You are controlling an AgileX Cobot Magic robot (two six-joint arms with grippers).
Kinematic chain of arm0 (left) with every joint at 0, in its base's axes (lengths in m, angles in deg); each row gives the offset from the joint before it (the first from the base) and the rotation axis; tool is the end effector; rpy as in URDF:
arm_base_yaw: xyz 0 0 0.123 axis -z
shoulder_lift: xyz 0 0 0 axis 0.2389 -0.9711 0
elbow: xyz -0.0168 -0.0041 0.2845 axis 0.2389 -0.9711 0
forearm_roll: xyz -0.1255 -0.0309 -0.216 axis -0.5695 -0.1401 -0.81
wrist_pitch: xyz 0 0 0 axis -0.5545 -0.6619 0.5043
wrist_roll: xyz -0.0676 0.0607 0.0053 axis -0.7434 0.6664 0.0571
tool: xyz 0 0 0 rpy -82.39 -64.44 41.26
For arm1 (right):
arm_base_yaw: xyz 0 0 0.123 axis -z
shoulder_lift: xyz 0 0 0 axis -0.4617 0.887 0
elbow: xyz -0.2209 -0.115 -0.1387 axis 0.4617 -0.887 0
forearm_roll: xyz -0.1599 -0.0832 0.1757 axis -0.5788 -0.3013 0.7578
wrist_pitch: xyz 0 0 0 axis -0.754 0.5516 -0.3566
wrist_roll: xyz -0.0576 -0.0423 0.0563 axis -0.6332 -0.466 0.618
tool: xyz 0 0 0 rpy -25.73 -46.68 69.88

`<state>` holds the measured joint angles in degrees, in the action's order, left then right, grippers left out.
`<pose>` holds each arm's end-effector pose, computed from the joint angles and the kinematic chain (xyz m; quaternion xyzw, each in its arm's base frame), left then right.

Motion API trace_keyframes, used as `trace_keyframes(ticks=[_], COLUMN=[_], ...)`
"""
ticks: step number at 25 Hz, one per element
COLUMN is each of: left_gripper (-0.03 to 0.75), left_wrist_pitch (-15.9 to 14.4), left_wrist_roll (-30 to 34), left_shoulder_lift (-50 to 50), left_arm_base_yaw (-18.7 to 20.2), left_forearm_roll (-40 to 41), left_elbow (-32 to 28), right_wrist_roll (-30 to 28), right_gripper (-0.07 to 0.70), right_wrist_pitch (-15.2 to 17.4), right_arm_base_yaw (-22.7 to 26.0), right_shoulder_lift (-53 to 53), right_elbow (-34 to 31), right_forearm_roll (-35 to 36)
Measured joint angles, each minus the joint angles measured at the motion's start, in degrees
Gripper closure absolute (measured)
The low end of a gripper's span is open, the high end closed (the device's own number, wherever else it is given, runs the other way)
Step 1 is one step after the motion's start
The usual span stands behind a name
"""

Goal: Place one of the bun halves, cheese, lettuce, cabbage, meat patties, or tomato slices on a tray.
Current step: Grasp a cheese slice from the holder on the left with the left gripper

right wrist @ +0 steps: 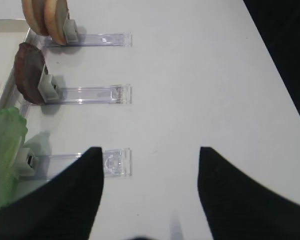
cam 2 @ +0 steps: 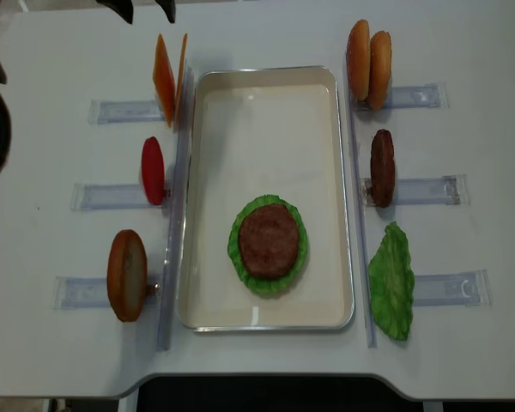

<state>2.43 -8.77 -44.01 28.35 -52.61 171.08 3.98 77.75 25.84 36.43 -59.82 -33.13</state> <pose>0.4542 -0.1073 0.2818 0.0157 0.9829 0.0135 0.1829 -0.0101 -0.0003 0.2731 -0.0180 0.8679 0.0040 0.4964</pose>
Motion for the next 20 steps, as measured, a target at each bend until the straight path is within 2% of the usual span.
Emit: trace_keyframes(ticks=[6, 20], left_gripper=[0.136, 0.136], left_wrist_pitch=[0.00, 0.10], left_wrist_roll=[-2.26, -3.23], left_shoulder_lift=[-2.95, -6.65], left_arm_base_yaw=[3.13, 3.15], left_forearm_roll=[-0.13, -1.42], left_elbow=[0.00, 0.00], right_wrist_roll=[0.00, 0.00], right_gripper=[0.231, 0.231], right_wrist_pitch=[0.00, 0.00], right_arm_base_yaw=[0.00, 0.00], right_shoulder_lift=[0.00, 0.00], right_elbow=[0.00, 0.00], right_forearm_roll=[0.00, 0.00])
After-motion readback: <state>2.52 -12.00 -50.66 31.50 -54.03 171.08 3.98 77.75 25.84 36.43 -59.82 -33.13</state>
